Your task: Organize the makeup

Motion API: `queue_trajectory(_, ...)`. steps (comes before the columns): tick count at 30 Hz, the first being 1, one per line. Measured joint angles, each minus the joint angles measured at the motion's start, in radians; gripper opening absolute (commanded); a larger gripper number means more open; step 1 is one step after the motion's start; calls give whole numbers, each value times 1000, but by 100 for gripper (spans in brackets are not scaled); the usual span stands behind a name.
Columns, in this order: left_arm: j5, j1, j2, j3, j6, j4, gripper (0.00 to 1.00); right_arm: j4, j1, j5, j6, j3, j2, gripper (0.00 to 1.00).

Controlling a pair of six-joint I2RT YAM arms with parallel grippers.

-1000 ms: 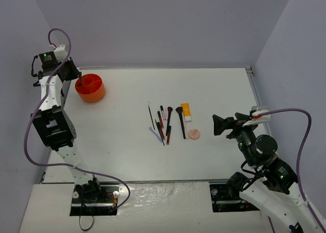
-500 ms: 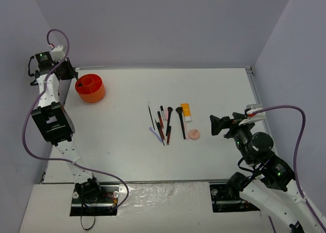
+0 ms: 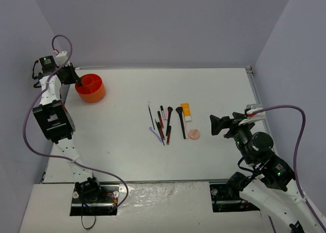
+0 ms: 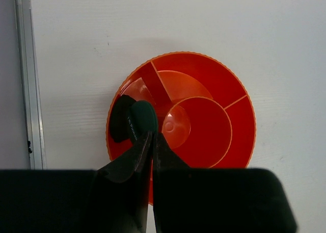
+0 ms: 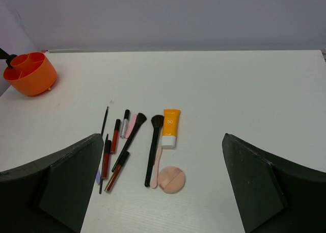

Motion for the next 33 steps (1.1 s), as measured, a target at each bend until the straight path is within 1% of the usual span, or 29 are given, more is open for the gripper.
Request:
queue_trajectory(4, -10, 0, 1, -12, 4, -2, 12, 0, 0, 0, -2, 0, 0, 100)
queue_trajectory(6, -21, 0, 1, -12, 6, 0, 16, 0, 0, 0, -2, 0, 0, 100)
queue_trajectory(10, -35, 0, 1, -12, 9, 2, 33, 0, 0, 0, -2, 0, 0, 100)
queue_trajectory(14, -53, 1, 1, -12, 9, 2, 45, 0, 0, 0, -2, 0, 0, 100)
queue_trajectory(21, -99, 1, -9, -40, -19, 22, 50, 1, 0, 5, 11, 0, 20, 100)
queue_trajectory(24, -131, 1, -37, -82, -70, 39, 53, -5, 0, 14, 40, 4, 74, 100)
queue_trajectory(26, -158, 0, -74, -113, -114, 47, 57, -26, 0, 25, 77, 26, 147, 100)
queue_trajectory(28, -192, -7, -136, -155, -162, 63, 61, -40, 0, 35, 121, 46, 237, 100)
queue_trajectory(30, -241, -16, -230, -210, -208, 71, 64, -51, 0, 41, 166, 51, 327, 100)
queue_trajectory(31, -263, -25, -283, -232, -227, 68, 66, -60, 0, 43, 191, 51, 370, 98)
queue_trajectory(33, -311, -52, -395, -262, -264, 66, 71, -71, 0, 44, 236, 47, 453, 86)
